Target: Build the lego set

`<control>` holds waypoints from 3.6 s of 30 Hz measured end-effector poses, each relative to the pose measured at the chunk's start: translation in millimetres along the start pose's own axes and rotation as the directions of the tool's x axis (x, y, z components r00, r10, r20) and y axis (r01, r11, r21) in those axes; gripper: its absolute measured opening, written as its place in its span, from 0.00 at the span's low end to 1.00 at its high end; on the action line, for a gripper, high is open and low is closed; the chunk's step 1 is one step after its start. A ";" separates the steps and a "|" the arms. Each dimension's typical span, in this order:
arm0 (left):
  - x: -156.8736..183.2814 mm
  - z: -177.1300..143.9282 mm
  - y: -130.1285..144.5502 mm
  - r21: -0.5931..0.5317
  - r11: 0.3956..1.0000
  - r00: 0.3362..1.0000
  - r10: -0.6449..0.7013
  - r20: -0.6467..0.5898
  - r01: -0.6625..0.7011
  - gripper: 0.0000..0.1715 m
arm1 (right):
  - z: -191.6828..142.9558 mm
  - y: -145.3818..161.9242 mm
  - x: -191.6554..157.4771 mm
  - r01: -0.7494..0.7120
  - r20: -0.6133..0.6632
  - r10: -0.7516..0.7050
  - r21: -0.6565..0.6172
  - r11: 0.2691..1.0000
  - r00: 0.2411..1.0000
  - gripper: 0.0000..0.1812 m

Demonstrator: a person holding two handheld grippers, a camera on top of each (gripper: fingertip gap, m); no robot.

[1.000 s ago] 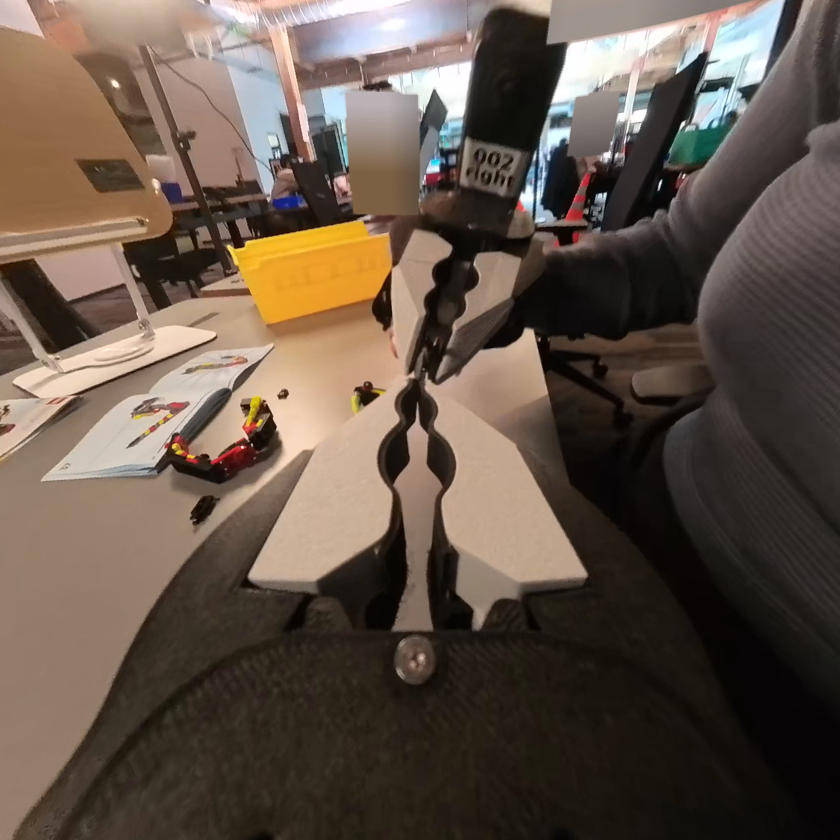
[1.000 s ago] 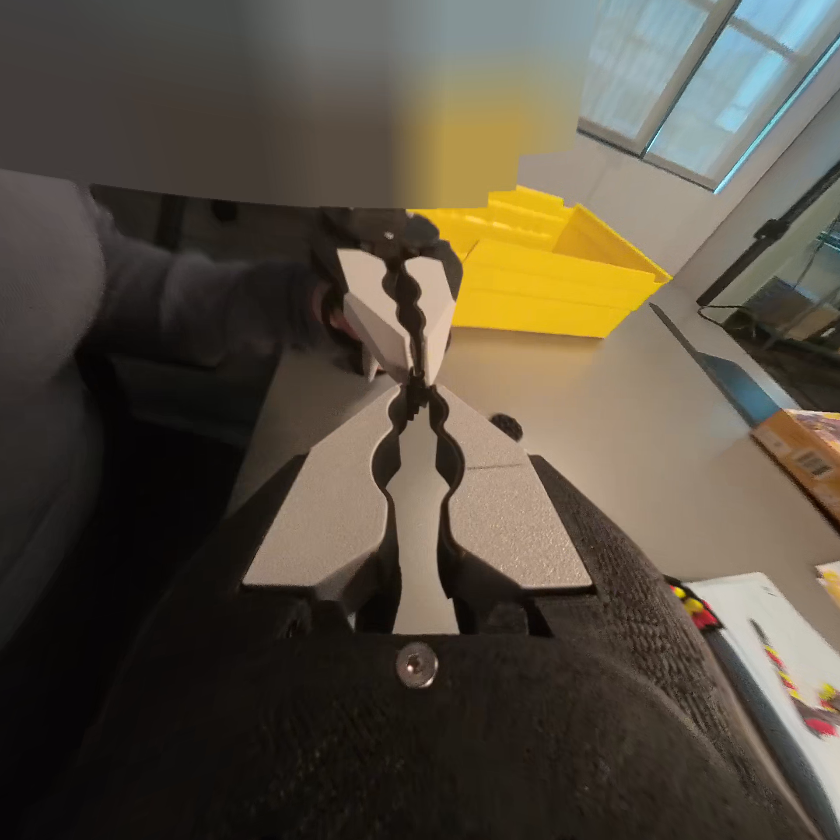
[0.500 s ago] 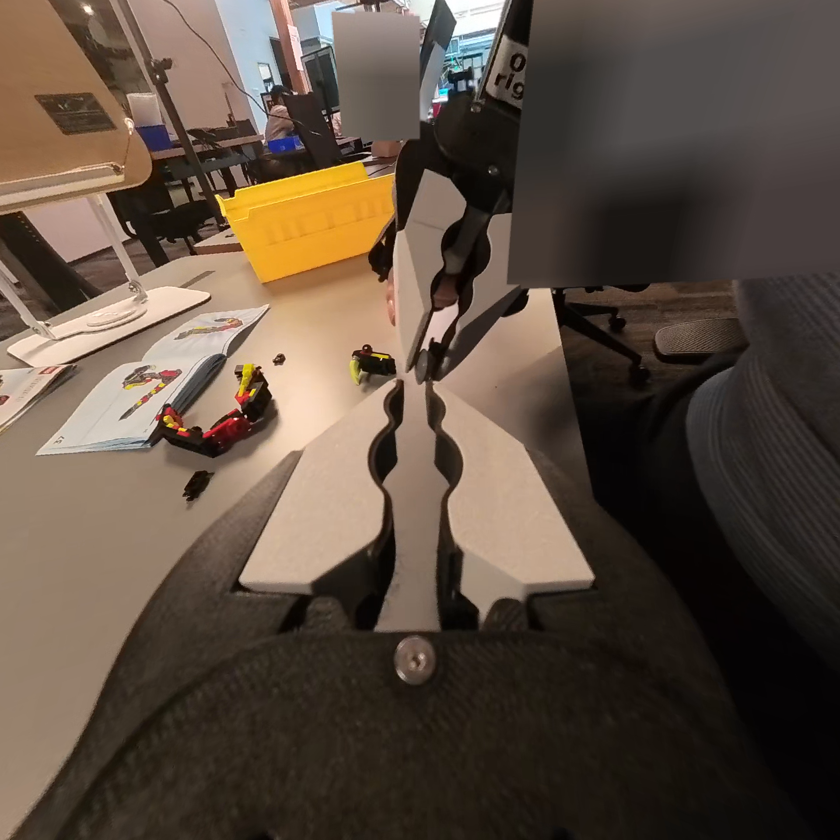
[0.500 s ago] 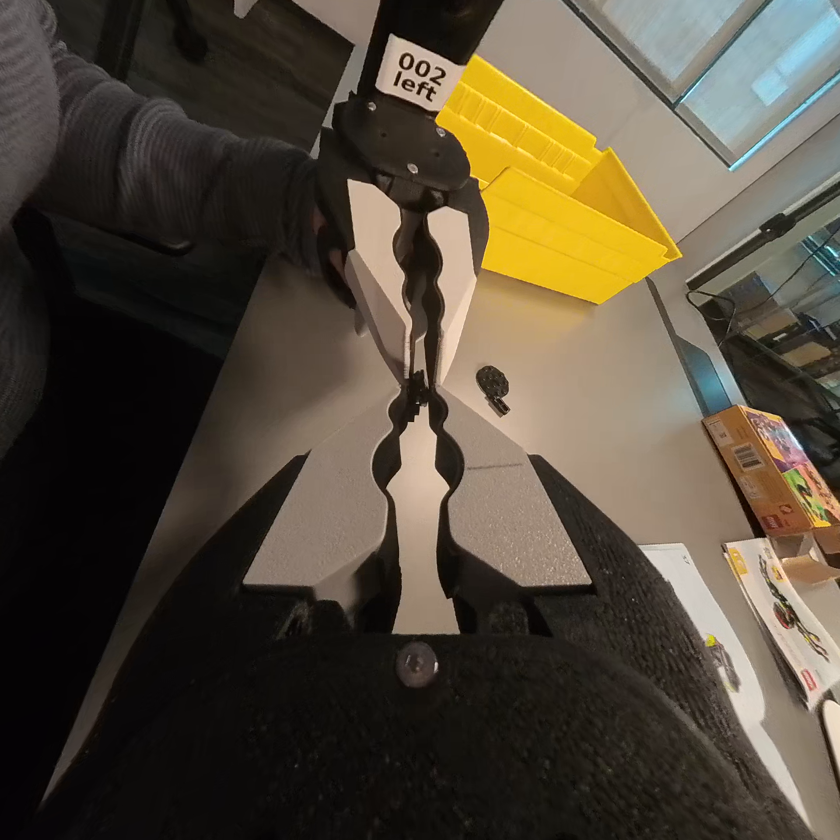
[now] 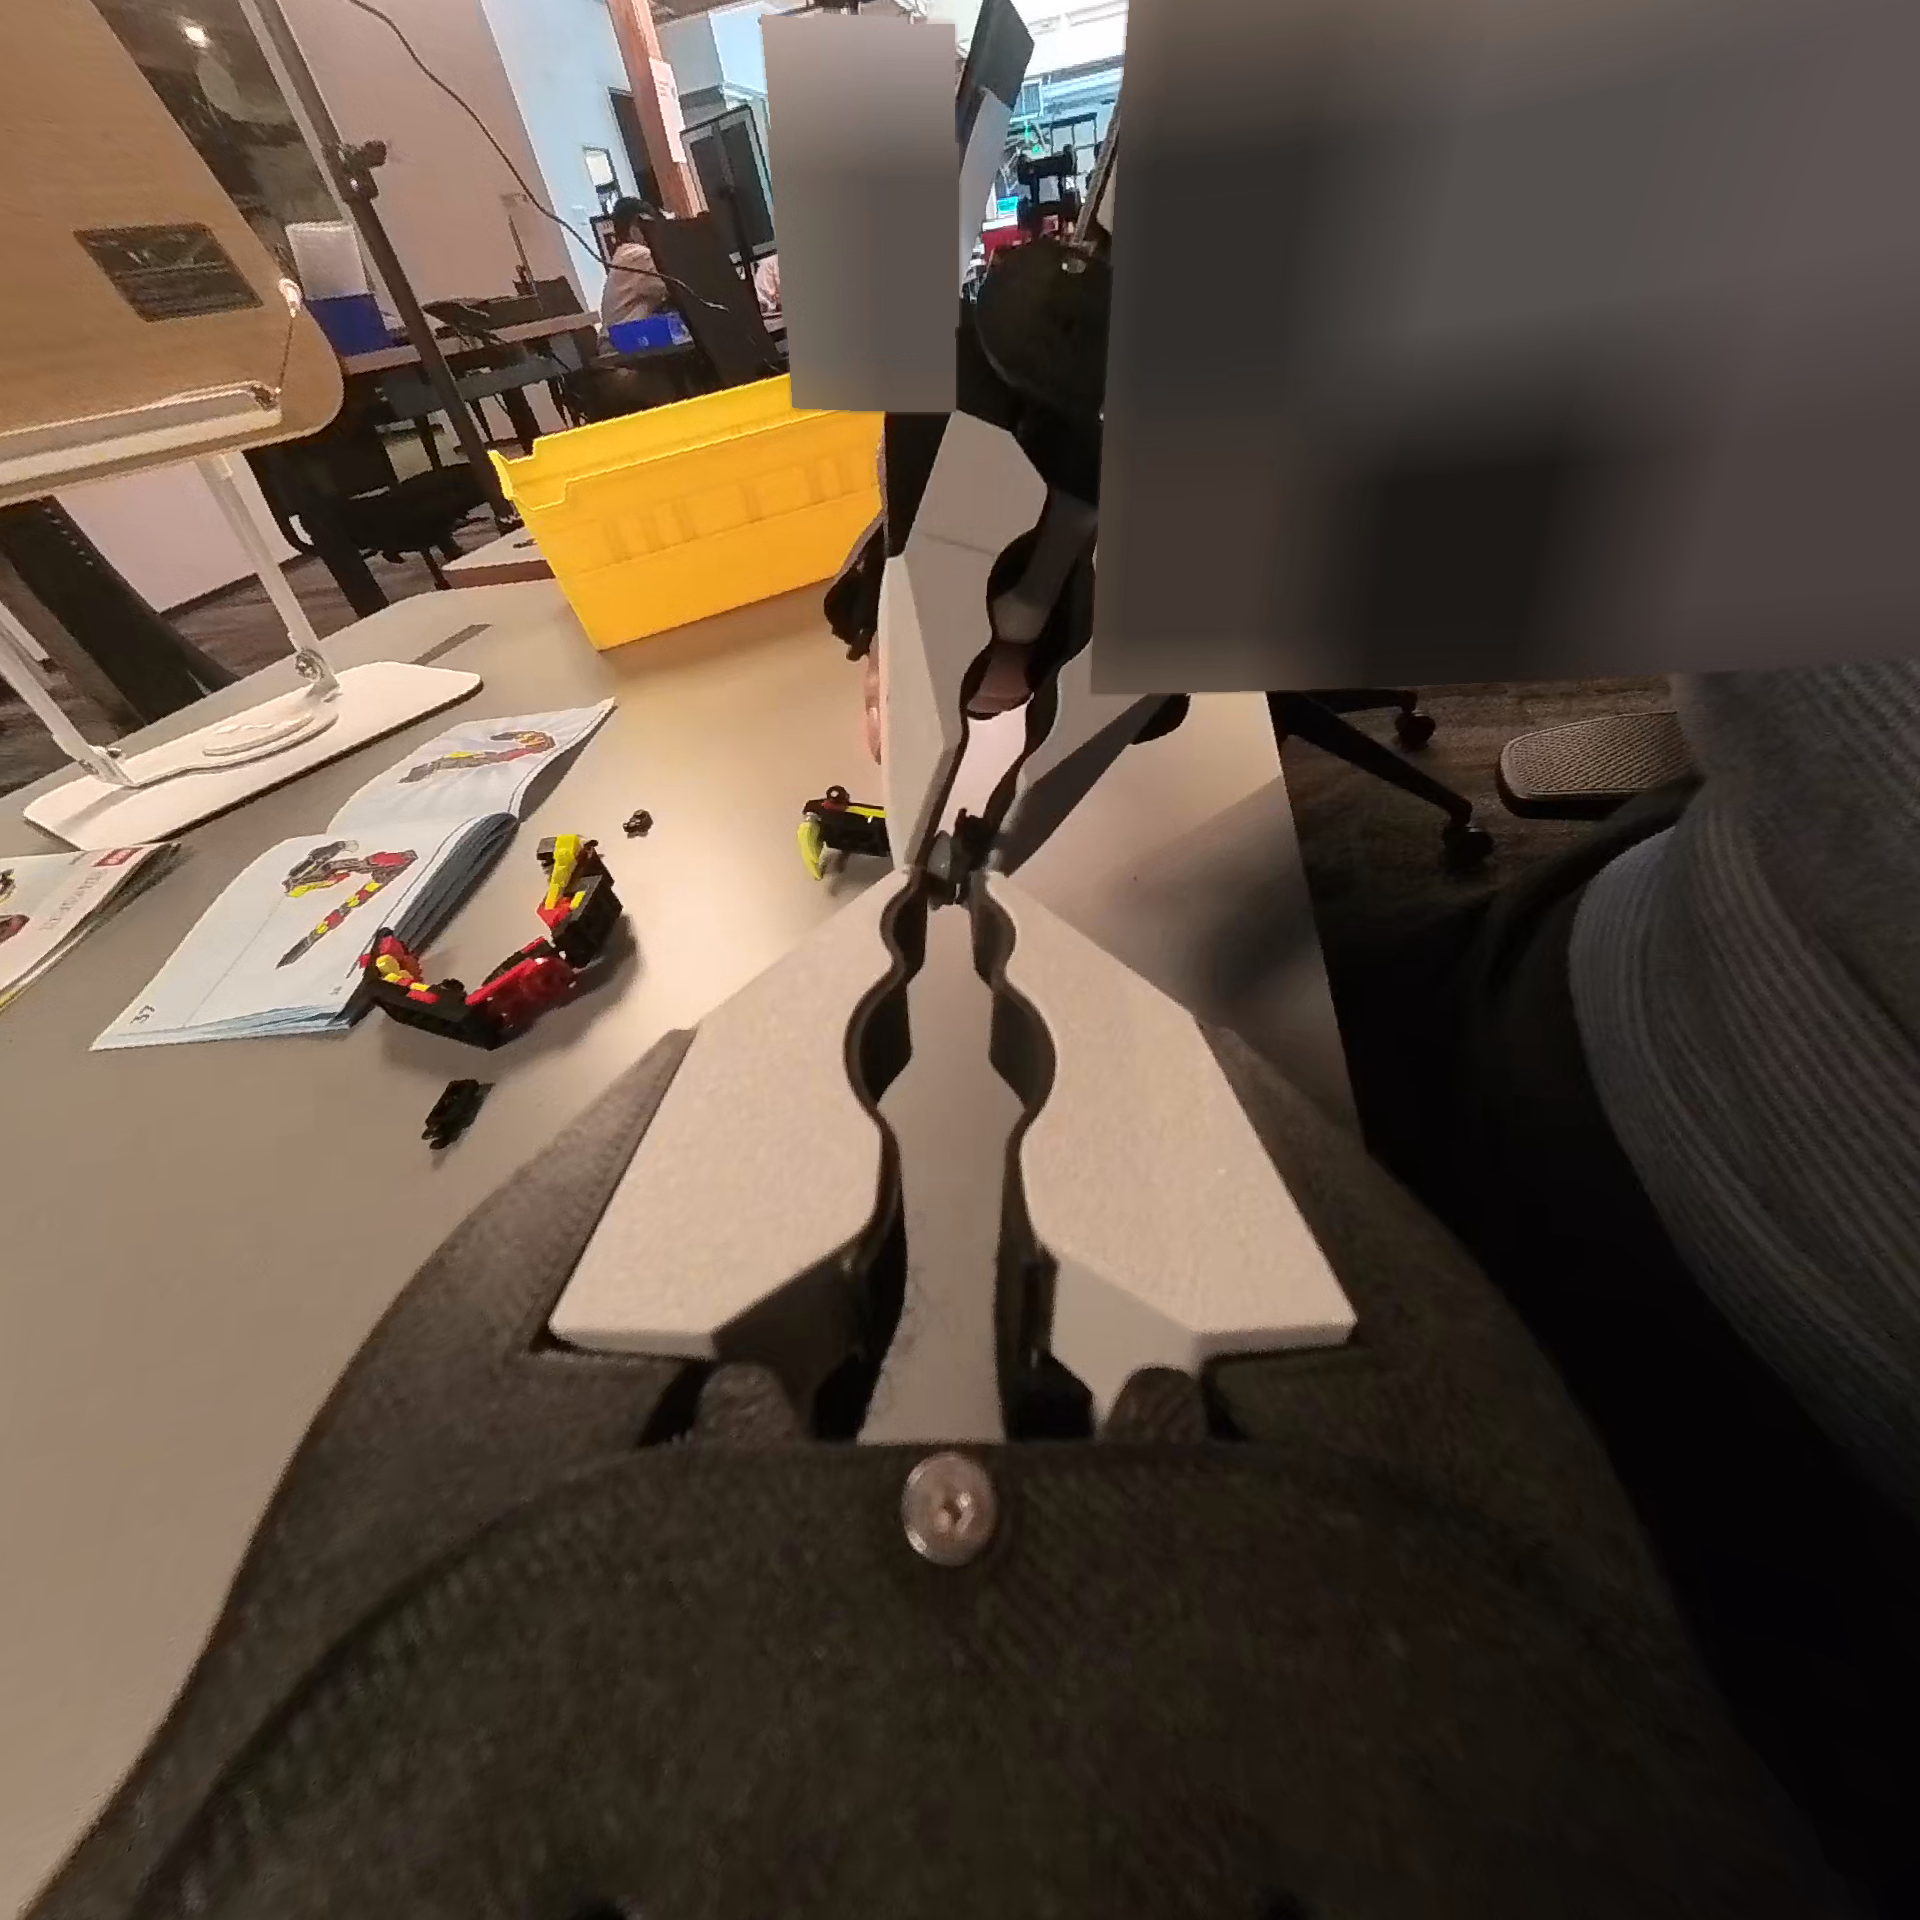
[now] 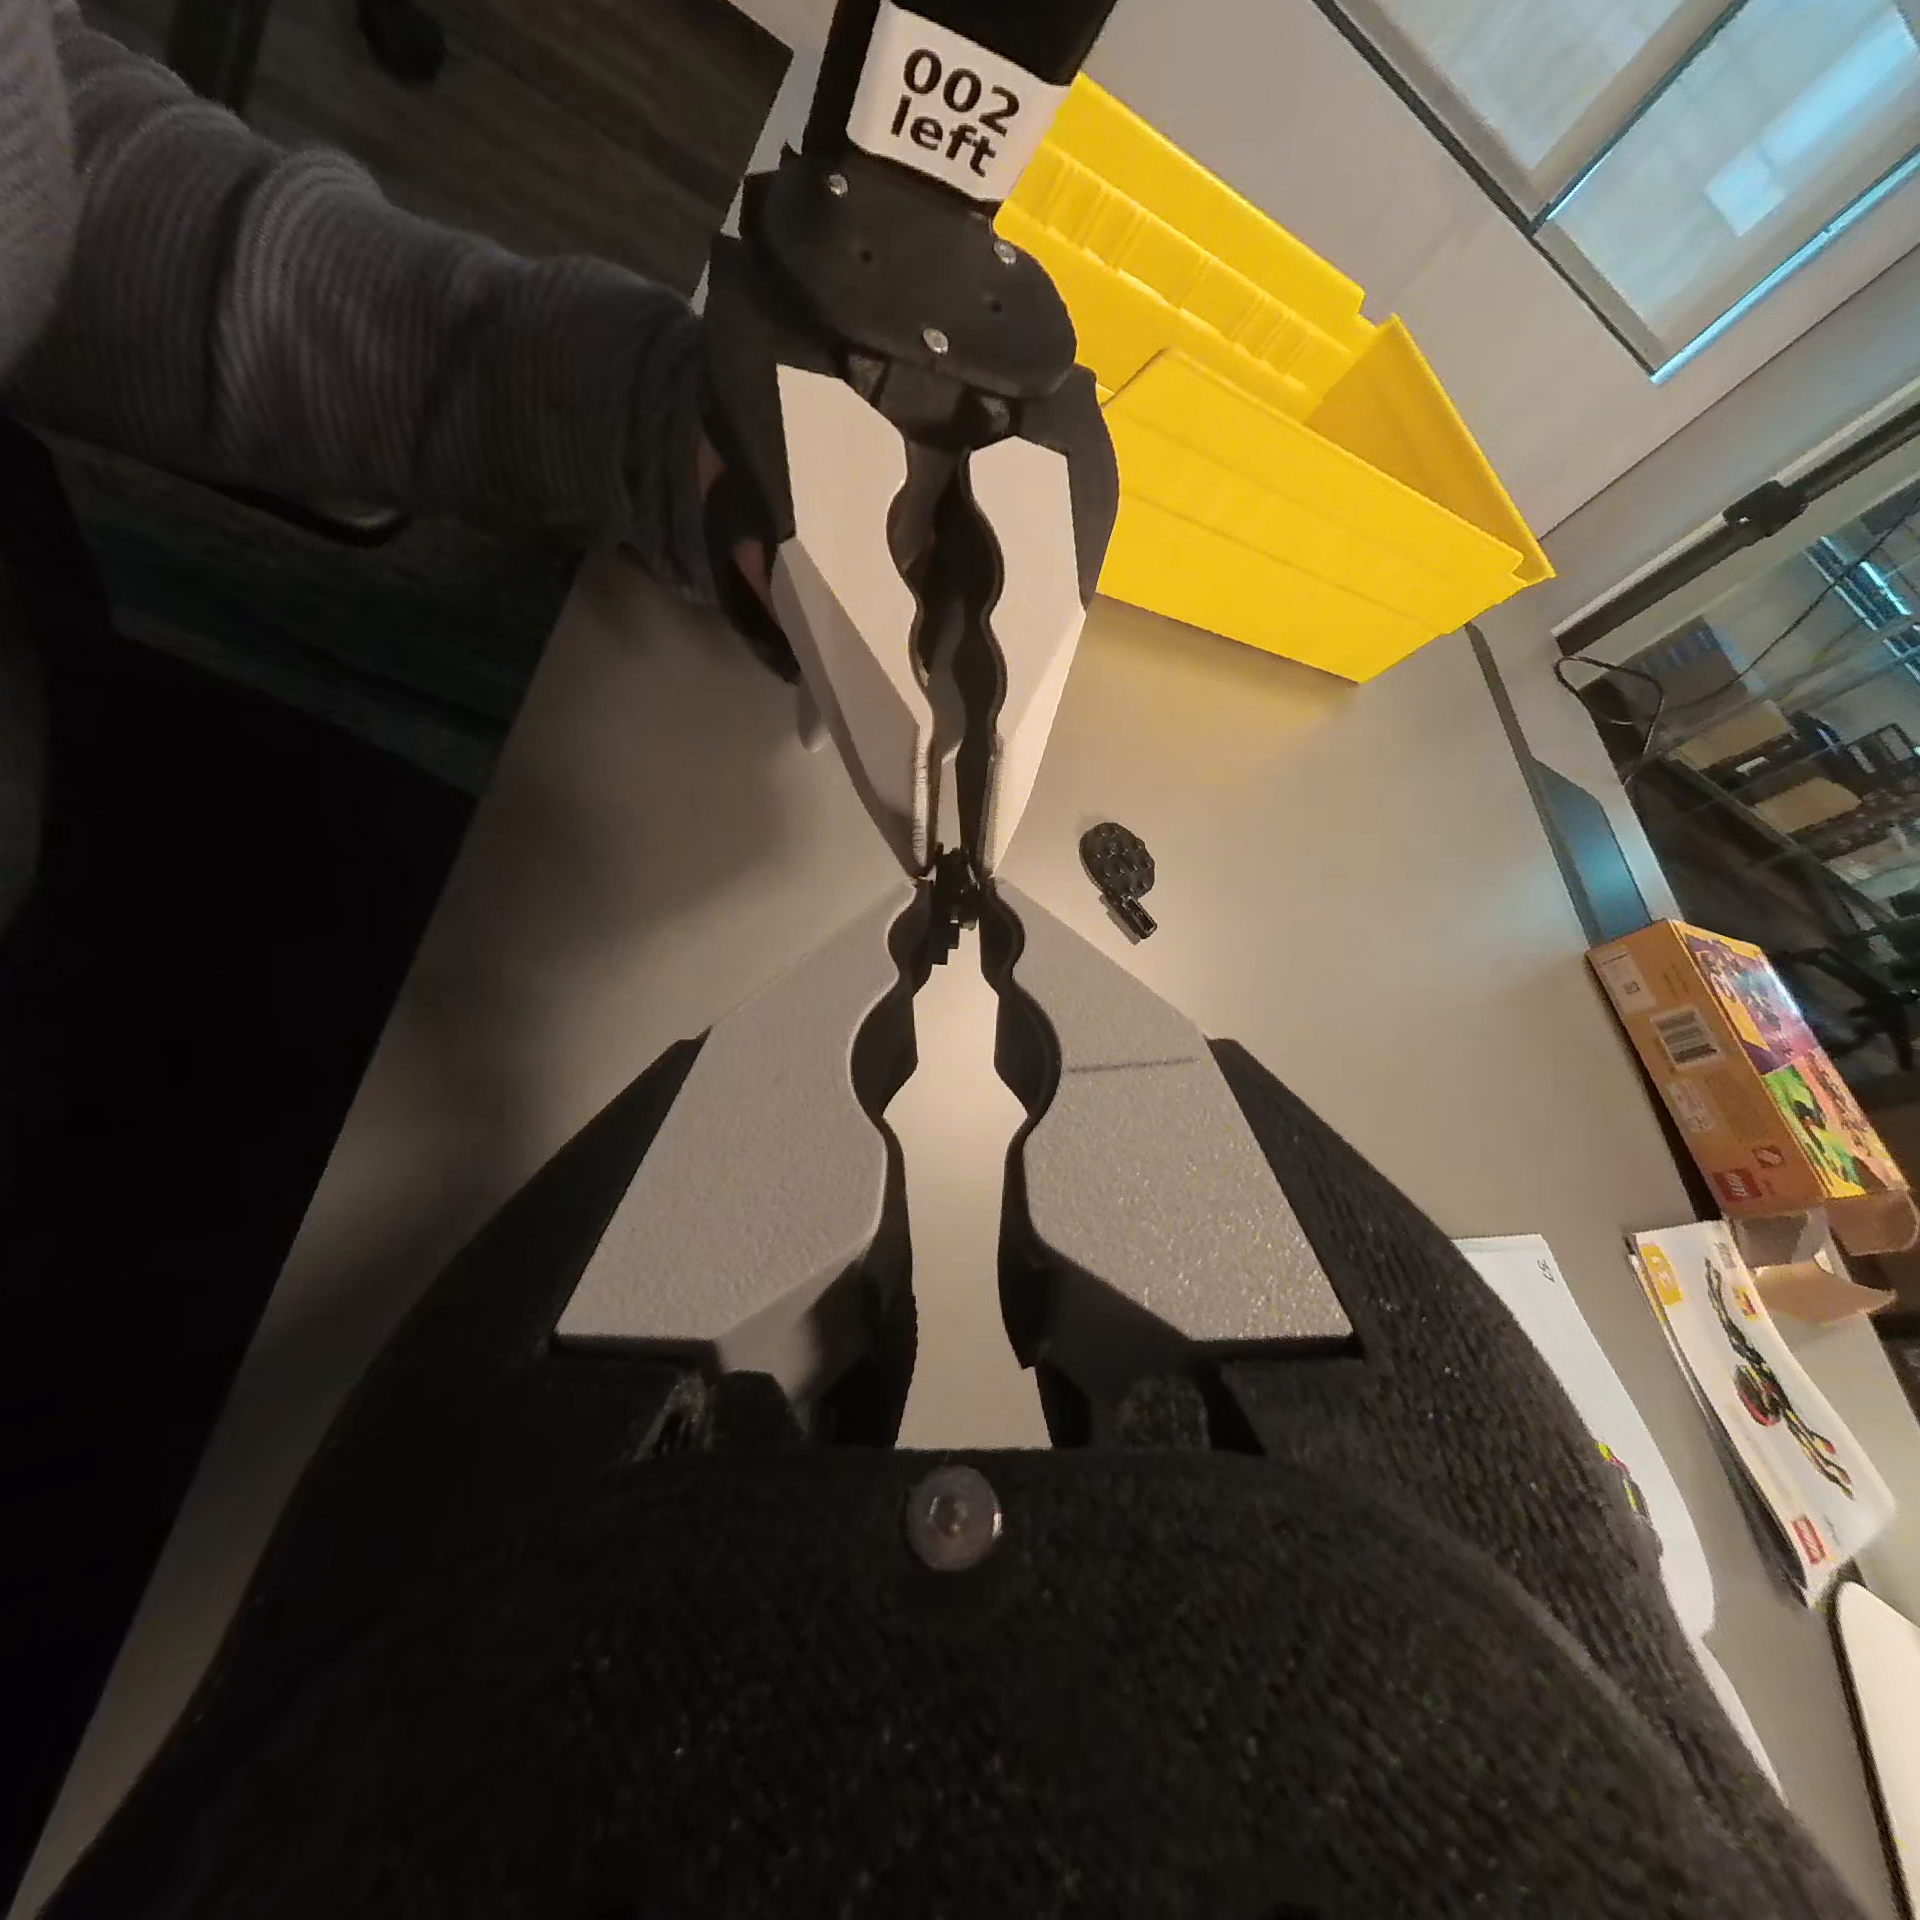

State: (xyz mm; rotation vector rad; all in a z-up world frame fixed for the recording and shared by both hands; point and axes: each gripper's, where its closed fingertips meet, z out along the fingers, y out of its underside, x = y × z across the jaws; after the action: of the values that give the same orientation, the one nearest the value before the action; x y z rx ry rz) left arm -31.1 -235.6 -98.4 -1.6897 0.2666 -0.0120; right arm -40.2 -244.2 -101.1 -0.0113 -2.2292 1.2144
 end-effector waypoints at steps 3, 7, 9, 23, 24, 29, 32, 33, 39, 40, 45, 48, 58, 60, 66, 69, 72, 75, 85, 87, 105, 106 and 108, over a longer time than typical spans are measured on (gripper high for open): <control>-0.5 0.5 1.6 -0.012 1.000 1.000 0.021 0.009 -0.021 0.02 | 0.4 0.7 -1.8 -0.005 0.009 0.005 -0.010 1.000 1.000 0.03; -1.5 3.5 10.0 -0.077 0.995 0.998 0.060 0.024 -0.058 0.02 | 2.3 8.6 -4.3 0.022 0.006 -0.022 -0.082 0.996 1.000 0.04; -2.0 5.4 14.5 -0.108 0.992 0.998 0.063 0.024 -0.060 0.02 | 3.3 13.4 -5.6 0.052 0.002 -0.053 -0.130 0.990 0.999 0.04; -7.2 21.5 63.9 -0.458 0.888 0.992 -0.011 -0.123 -0.047 0.01 | 18.0 61.7 -18.7 -0.116 0.038 0.127 -0.216 0.970 0.991 0.03; -7.7 22.4 65.4 -0.473 0.880 0.991 -0.018 -0.135 -0.049 0.01 | 18.3 63.5 -18.7 -0.135 0.040 0.146 -0.210 0.968 0.988 0.03; -10.3 27.8 67.8 -0.521 0.852 0.986 -0.036 -0.163 -0.055 0.01 | 16.1 69.1 -17.1 -0.190 0.049 0.202 -0.179 0.965 0.978 0.03; -10.0 30.9 69.0 -0.532 0.846 0.984 -0.057 -0.167 -0.041 0.01 | 13.6 73.0 -18.0 -0.205 0.063 0.220 -0.188 0.961 0.973 0.03; -10.3 31.5 69.1 -0.535 0.844 0.984 -0.065 -0.165 -0.033 0.01 | 12.5 74.7 -18.0 -0.206 0.065 0.222 -0.193 0.959 0.973 0.04; -8.6 36.0 68.4 -0.545 0.838 0.982 -0.103 -0.161 -0.001 0.01 | 4.4 84.3 -16.3 -0.230 0.066 0.250 -0.220 0.948 0.966 0.04; -6.7 37.3 68.3 -0.544 0.839 0.980 -0.110 -0.167 0.002 0.01 | 3.0 86.1 -14.9 -0.231 0.058 0.249 -0.223 0.947 0.967 0.04; -6.7 41.3 72.6 -0.555 0.831 0.981 -0.117 -0.154 0.012 0.01 | -3.9 91.0 -12.1 -0.223 0.050 0.240 -0.220 0.949 0.970 0.04; -8.9 42.2 72.3 -0.549 0.835 0.981 -0.131 -0.141 0.033 0.01 | -7.6 92.2 -11.3 -0.223 0.047 0.238 -0.214 0.951 0.970 0.03; -15.3 42.0 73.7 -0.551 0.834 0.986 -0.122 -0.117 0.038 0.01 | -19.4 85.8 -14.4 -0.164 0.150 0.217 -0.304 0.939 0.965 0.02; -16.3 41.8 73.8 -0.549 0.835 0.987 -0.114 -0.114 0.033 0.01 | -25.6 85.3 -20.1 -0.109 0.226 0.214 -0.403 0.909 0.950 0.02; -14.7 43.5 73.5 -0.540 0.841 0.987 -0.104 -0.119 0.024 0.01 | -30.8 95.2 -35.4 0.046 0.390 0.243 -0.601 0.798 0.888 0.02; -14.1 42.7 73.7 -0.533 0.846 0.987 -0.108 -0.120 0.028 0.01 | -29.0 96.9 -35.7 0.063 0.406 0.249 -0.617 0.784 0.879 0.02; -13.5 42.0 73.7 -0.529 0.848 0.986 -0.110 -0.124 0.028 0.01 | -28.3 97.1 -36.0 0.061 0.402 0.248 -0.617 0.785 0.881 0.02; -12.8 42.4 73.5 -0.527 0.849 0.986 -0.110 -0.128 0.027 0.01 | -26.9 96.6 -37.2 0.035 0.389 0.259 -0.608 0.793 0.884 0.03; -10.4 44.0 73.0 -0.523 0.852 0.984 -0.117 -0.134 0.030 0.01 | -26.0 94.9 -34.7 -0.002 0.339 0.245 -0.582 0.813 0.908 0.08; -10.1 44.5 72.8 -0.522 0.852 0.984 -0.119 -0.134 0.032 0.01 | -27.7 93.1 -34.1 -0.028 0.328 0.256 -0.565 0.825 0.909 0.09; 5.5 65.4 67.6 -0.511 0.778 0.927 -0.356 0.119 0.365 0.01 | -35.0 87.1 -27.6 -0.218 0.310 0.296 -0.264 0.940 0.903 0.14; 5.7 66.2 67.5 -0.504 0.776 0.921 -0.371 0.121 0.379 0.01 | -34.7 86.8 -27.9 -0.209 0.327 0.287 -0.252 0.945 0.900 0.13; 5.7 67.3 67.5 -0.492 0.772 0.910 -0.396 0.124 0.402 0.01 | -33.8 87.3 -28.1 -0.202 0.358 0.279 -0.237 0.950 0.891 0.13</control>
State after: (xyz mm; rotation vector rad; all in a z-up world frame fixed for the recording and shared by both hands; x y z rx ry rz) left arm -26.1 -178.5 -174.7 -2.2530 -0.1259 -0.2711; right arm -23.2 -175.3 -168.3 -0.1421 -2.7584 1.2015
